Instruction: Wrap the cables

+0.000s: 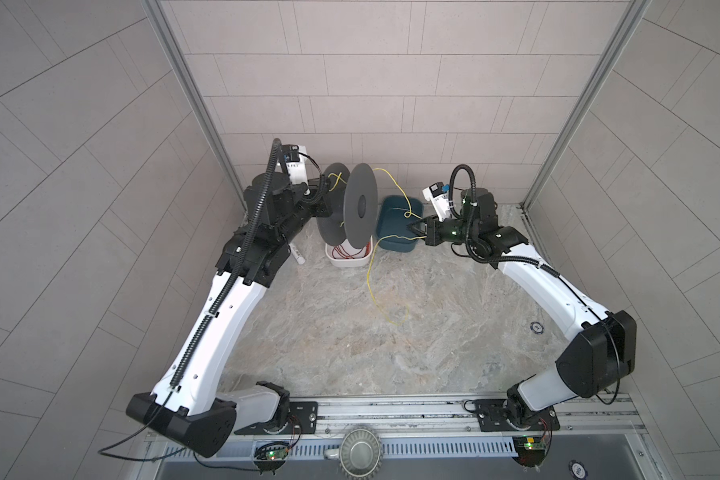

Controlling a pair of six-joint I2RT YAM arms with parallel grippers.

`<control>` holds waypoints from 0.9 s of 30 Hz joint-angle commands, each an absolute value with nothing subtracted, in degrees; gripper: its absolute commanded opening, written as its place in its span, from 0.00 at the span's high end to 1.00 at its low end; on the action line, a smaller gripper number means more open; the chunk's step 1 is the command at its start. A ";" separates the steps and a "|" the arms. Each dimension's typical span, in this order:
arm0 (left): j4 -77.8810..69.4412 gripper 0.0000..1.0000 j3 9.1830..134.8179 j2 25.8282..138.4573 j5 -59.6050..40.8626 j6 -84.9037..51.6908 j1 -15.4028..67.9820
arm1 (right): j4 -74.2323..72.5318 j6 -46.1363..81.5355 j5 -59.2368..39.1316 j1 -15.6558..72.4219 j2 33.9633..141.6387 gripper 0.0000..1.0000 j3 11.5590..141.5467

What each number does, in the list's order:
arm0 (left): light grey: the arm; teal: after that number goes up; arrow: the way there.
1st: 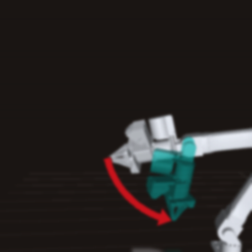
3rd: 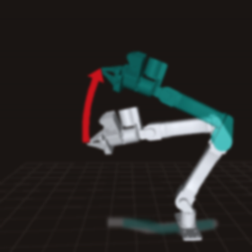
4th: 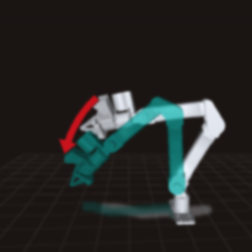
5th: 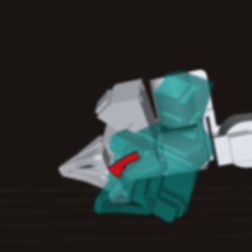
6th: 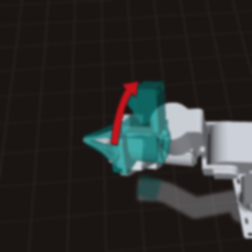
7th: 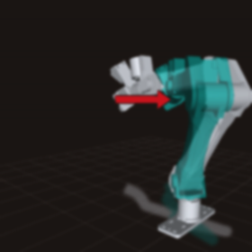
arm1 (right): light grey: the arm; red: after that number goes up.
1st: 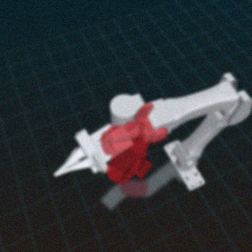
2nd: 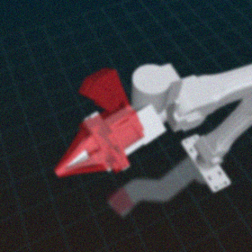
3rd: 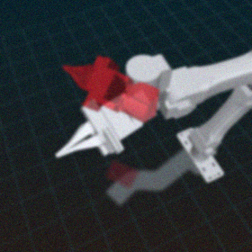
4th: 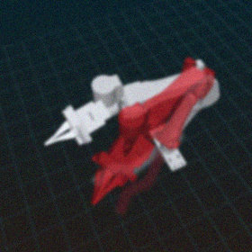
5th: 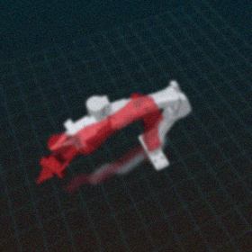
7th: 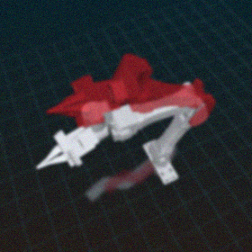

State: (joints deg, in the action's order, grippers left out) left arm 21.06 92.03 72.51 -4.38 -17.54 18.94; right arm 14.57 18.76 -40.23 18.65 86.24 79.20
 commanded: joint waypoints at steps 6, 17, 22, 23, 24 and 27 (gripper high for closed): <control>17.47 1.00 95.67 71.79 -3.22 -24.94 14.07 | 15.38 18.38 -35.24 15.09 83.72 1.00 73.06; 22.19 1.00 97.72 71.24 -0.79 -24.77 8.65 | 15.21 18.84 -31.32 11.39 82.31 1.00 68.09; 22.19 1.00 96.99 71.54 -1.61 -26.26 7.87 | 15.85 18.66 -30.36 11.04 81.49 1.00 68.22; 21.92 1.00 96.54 71.55 -2.71 -28.05 7.26 | 16.10 18.55 -30.34 11.01 81.45 1.00 68.23; 21.18 1.00 96.08 71.69 -4.24 -30.20 6.57 | 16.04 18.54 -30.55 11.06 81.46 1.00 68.25; 18.55 1.00 94.85 72.04 -8.00 -35.79 6.02 | 15.37 18.40 -31.05 11.79 82.04 1.00 67.97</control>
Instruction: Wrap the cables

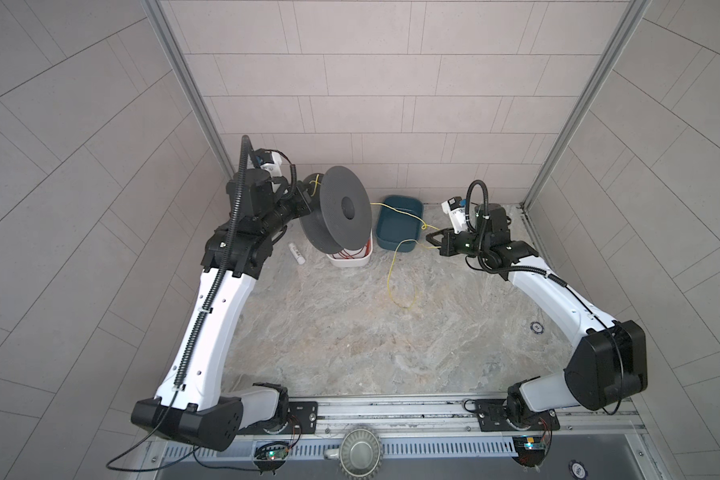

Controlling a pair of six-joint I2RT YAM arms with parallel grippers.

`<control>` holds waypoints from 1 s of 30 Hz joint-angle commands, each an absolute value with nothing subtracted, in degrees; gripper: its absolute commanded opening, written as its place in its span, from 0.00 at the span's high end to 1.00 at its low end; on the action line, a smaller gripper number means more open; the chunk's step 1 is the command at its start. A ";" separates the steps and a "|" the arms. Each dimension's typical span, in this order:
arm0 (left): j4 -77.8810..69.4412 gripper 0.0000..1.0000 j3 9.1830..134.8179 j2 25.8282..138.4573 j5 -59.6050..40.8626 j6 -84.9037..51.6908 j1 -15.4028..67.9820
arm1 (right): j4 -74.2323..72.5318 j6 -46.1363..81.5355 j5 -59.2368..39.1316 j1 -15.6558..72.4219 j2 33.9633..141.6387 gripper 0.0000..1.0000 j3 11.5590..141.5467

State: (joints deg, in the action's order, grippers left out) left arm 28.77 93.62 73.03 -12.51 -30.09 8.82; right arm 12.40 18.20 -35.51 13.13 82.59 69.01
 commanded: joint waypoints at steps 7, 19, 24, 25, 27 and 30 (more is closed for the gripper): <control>18.81 1.00 94.69 72.77 -5.95 -41.00 5.74 | 18.80 12.83 -26.54 17.04 83.60 1.00 69.20; 17.81 1.00 92.52 73.37 2.12 -47.11 5.19 | 22.14 4.98 -13.90 31.91 82.49 1.00 69.51; 17.31 1.00 92.12 74.06 5.47 -45.47 5.19 | 23.13 2.31 -9.50 37.76 83.01 1.00 70.54; 17.16 1.00 91.96 74.15 5.79 -45.36 5.25 | 23.35 1.84 -8.68 38.94 83.28 1.00 71.00; 16.66 1.00 91.76 74.33 6.30 -44.99 5.44 | 24.07 1.12 -7.31 40.96 83.58 1.00 72.11; 16.52 1.00 91.76 74.91 7.83 -43.54 6.22 | 25.91 -0.31 -5.00 44.32 84.76 1.00 74.95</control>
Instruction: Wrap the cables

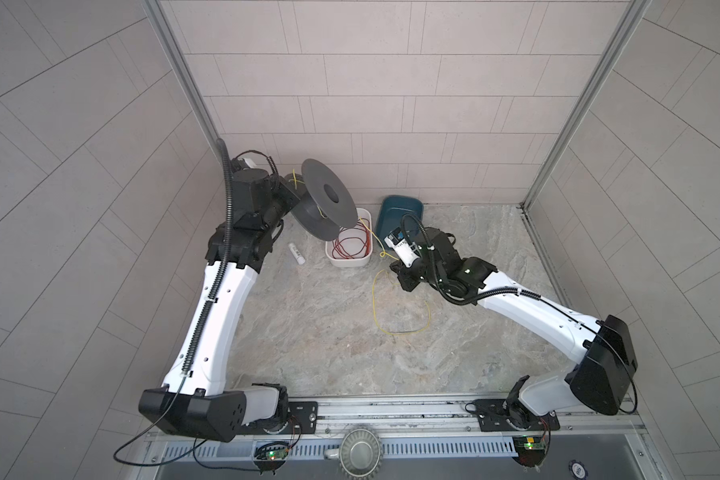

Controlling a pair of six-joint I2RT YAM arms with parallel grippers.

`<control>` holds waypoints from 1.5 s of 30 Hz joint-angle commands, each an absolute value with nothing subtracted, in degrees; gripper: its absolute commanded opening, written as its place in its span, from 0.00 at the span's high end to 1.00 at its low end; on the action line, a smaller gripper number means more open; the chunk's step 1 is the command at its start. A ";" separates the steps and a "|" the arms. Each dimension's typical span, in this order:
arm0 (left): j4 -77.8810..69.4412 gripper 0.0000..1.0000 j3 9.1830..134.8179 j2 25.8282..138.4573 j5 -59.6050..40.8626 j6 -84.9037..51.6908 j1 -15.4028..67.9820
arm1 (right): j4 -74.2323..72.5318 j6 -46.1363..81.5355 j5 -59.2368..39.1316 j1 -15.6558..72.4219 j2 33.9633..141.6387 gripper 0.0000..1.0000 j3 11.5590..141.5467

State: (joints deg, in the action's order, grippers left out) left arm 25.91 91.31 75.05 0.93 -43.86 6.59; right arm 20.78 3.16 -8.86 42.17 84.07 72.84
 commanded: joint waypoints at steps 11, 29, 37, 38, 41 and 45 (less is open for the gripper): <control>16.26 1.00 90.97 76.41 15.64 -34.52 11.07 | 32.31 -4.25 -0.44 54.30 89.26 1.00 87.81; 18.76 1.00 91.63 80.15 18.73 -17.89 19.19 | 48.67 -8.47 3.82 58.05 98.23 1.00 114.32; 22.77 1.00 91.65 79.64 9.79 -12.85 19.46 | 52.35 -10.02 4.26 54.01 100.21 1.00 122.27; 23.18 1.00 91.76 79.76 7.99 -11.87 19.50 | 52.99 -10.16 4.05 53.37 100.64 1.00 123.65; 24.44 1.00 92.17 80.14 3.00 -9.87 19.51 | 55.95 -11.18 4.17 51.64 102.31 1.00 128.49; 26.27 1.00 92.83 80.52 -2.37 -7.28 19.78 | 58.92 -11.43 3.68 48.70 104.39 1.00 133.99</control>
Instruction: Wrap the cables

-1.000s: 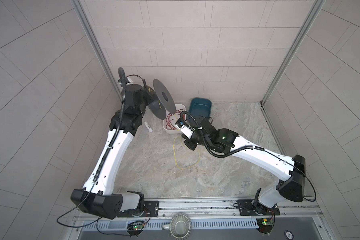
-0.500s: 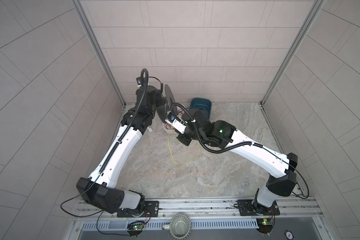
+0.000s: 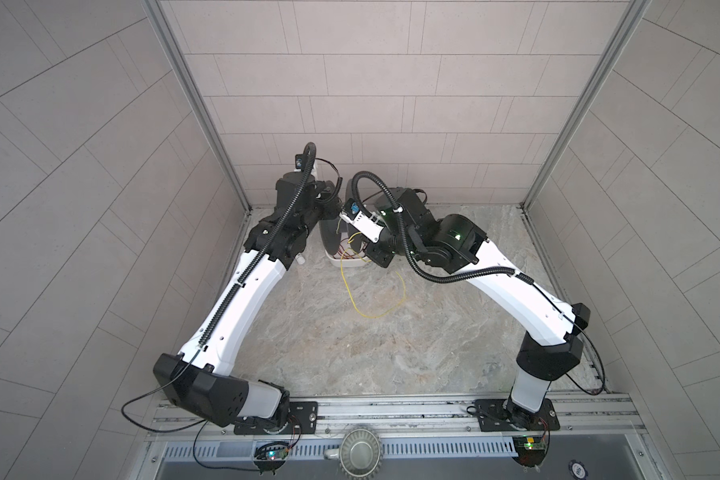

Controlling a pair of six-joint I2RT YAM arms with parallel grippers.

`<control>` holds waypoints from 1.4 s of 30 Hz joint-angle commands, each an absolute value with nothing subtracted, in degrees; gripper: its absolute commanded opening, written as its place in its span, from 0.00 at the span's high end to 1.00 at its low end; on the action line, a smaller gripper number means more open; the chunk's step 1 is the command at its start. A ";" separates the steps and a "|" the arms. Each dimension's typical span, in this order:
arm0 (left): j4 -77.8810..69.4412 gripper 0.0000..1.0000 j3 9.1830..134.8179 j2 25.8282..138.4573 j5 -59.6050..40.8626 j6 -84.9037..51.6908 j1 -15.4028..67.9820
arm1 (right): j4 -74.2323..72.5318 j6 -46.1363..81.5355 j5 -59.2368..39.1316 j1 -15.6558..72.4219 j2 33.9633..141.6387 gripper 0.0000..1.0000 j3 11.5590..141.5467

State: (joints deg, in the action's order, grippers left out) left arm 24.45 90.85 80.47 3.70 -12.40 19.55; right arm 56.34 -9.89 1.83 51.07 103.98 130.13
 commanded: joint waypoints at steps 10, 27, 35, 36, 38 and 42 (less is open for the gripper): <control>29.07 1.00 92.68 81.35 -8.15 -0.82 22.68 | 60.27 -11.22 3.46 45.16 106.68 1.00 140.23; 30.88 1.00 92.46 79.46 -16.91 1.07 22.68 | 59.85 -6.96 12.00 38.52 105.91 1.00 137.22; 29.32 1.00 90.97 77.14 -19.12 -1.40 20.38 | 56.82 -4.35 10.40 33.71 103.43 1.00 131.67; 29.27 1.00 90.97 77.01 -19.48 -1.49 20.24 | 56.05 -3.89 10.37 33.20 102.96 1.00 130.44; 29.12 1.00 91.05 76.64 -19.84 -2.01 20.17 | 53.89 -2.80 10.09 32.12 101.63 1.00 127.19; 28.78 1.00 91.31 76.47 -21.78 -3.70 18.78 | 50.49 -0.83 7.44 29.99 99.40 1.00 121.64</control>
State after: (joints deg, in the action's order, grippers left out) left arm 28.58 90.83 80.18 -21.34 -1.58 21.21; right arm 53.28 -4.05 1.52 34.28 103.81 123.72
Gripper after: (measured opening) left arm 0.076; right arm 0.048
